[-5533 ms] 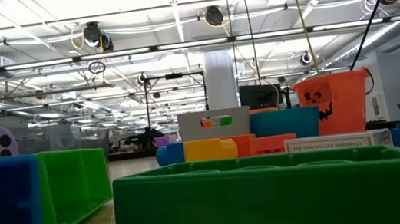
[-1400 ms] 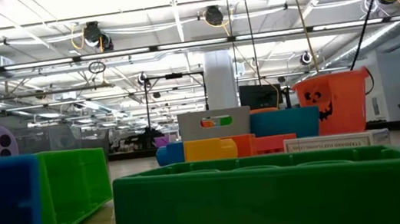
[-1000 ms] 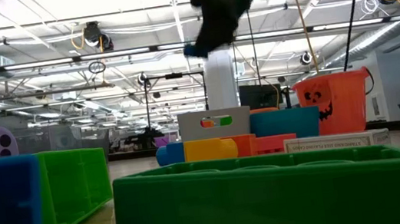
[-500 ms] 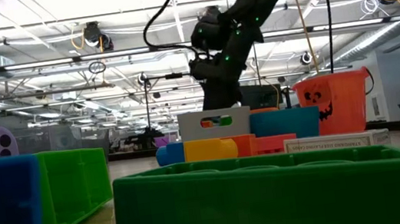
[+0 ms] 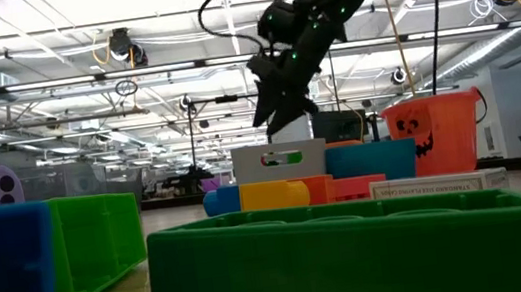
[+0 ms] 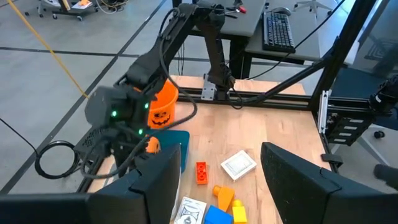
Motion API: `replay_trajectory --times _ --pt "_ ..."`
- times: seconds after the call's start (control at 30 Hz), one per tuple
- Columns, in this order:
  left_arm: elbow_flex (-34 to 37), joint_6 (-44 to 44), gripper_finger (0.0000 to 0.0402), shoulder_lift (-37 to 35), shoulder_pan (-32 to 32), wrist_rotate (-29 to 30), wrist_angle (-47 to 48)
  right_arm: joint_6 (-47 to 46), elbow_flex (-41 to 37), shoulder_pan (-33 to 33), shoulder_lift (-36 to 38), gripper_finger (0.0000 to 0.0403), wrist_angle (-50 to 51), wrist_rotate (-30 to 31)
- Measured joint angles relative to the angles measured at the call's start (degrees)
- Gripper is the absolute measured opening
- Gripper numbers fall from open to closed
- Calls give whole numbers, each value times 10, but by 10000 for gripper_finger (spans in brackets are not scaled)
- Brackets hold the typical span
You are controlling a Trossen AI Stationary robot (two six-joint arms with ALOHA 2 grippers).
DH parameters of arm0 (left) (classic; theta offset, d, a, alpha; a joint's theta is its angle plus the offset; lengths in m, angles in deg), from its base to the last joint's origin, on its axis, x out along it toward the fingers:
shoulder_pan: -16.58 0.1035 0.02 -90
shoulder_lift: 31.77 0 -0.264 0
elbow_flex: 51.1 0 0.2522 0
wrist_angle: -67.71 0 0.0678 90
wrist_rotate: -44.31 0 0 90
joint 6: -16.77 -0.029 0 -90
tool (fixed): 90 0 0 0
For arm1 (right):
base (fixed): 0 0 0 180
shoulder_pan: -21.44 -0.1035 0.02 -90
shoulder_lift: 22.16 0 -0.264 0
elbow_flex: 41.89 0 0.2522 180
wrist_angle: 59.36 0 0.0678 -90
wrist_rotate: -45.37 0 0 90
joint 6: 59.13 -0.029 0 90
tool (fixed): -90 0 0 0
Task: Pick & Place Toys
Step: Put the light blue game piece into the gray bin
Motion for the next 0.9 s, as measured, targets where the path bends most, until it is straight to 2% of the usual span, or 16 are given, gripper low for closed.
replay_trajectory --times 0.17,0.37,0.57,0.9 --pt "0 0 232 0 0 0 0 -22 0 -3 48 216 -5 -19" --pt "0 0 232 0 0 0 0 -67 0 -8 115 219 -48 -118" --pt "0 0 232 0 0 0 0 -102 0 -55 170 219 -87 -120" --pt "0 0 232 0 0 0 -3 -143 0 -155 180 217 -187 -119"
